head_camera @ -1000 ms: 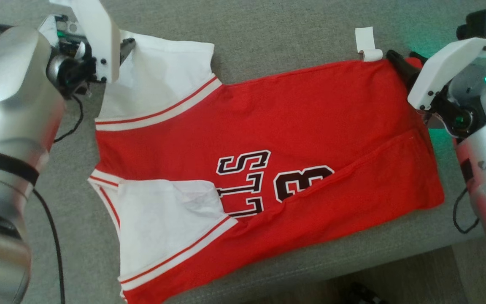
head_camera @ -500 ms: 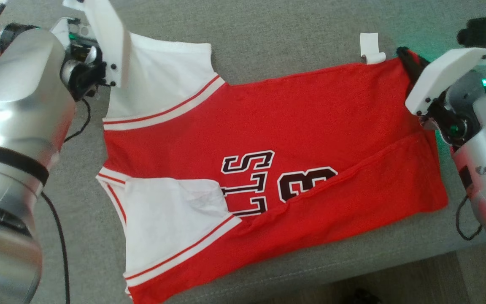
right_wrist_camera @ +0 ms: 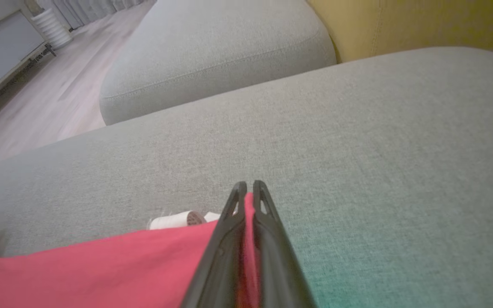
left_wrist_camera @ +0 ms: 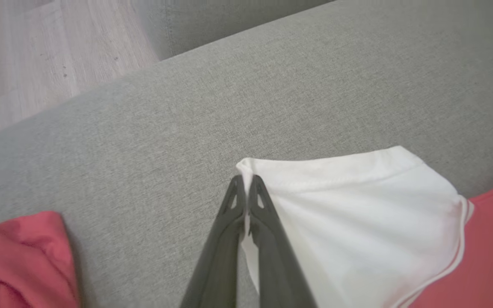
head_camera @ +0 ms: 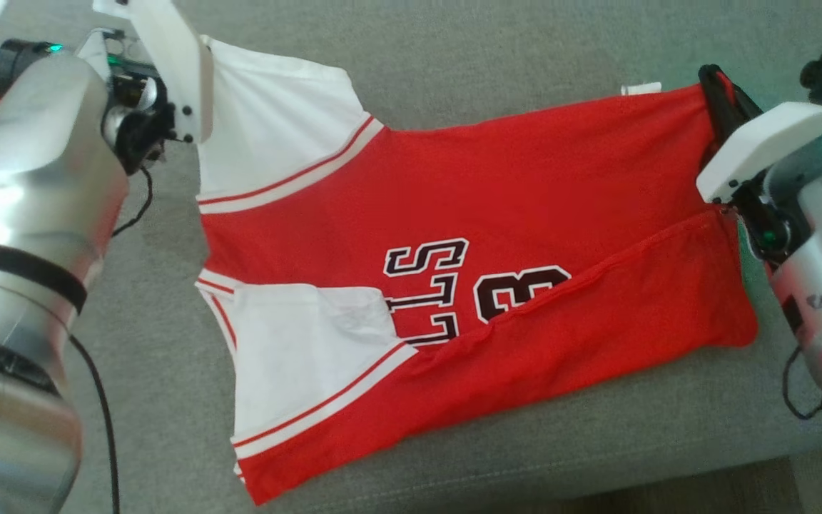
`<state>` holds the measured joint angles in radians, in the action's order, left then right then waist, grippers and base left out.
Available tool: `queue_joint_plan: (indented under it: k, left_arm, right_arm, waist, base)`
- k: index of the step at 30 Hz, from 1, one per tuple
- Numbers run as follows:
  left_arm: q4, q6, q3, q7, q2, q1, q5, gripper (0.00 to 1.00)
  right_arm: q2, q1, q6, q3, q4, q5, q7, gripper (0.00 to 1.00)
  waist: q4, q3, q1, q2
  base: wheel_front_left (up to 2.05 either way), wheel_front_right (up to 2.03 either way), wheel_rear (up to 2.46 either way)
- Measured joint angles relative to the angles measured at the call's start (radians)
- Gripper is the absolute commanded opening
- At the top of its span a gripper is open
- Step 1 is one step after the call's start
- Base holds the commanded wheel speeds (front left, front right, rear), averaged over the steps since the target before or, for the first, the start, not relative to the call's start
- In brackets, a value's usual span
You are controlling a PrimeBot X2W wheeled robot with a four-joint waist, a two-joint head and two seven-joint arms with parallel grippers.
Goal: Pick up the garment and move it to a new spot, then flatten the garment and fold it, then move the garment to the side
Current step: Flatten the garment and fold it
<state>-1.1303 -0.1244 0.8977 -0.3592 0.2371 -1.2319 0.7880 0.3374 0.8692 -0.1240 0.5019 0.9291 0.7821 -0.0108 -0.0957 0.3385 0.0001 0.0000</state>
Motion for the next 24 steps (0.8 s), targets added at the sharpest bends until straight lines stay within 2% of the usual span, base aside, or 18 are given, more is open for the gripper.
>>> queue_joint_plan:
  k: [5,9,18,24]
  left_arm:
    - [0.046,-0.008,0.035,-0.011,0.008,0.038,0.022,0.00]
    - [0.116,-0.008,0.064,-0.032,0.025,0.082,0.062,0.00]
    - [0.375,-0.008,0.173,-0.148,0.148,0.193,0.164,0.00]
    - [0.556,-0.008,0.230,-0.271,0.223,0.270,0.260,0.00]
  right_arm:
    - [0.051,-0.031,0.000,0.037,0.009,0.024,-0.028,0.00]
    - [0.062,-0.071,0.000,0.054,0.026,0.042,-0.035,0.00]
    - [0.099,-0.150,0.000,0.131,0.054,0.080,-0.039,0.00]
    - [0.126,-0.188,0.000,0.205,0.053,0.089,-0.023,0.00]
  waist:
    - [0.024,-0.057,0.0000,0.0000]
    - [0.039,-0.094,-0.0001,0.0000]
    - [0.093,-0.190,-0.0001,0.0000]
    - [0.126,-0.233,-0.0001,0.0000]
  base:
    - [0.00,0.00,0.00]
    - [0.00,0.00,0.00]
    - [0.00,0.00,0.00]
    - [0.00,0.00,0.00]
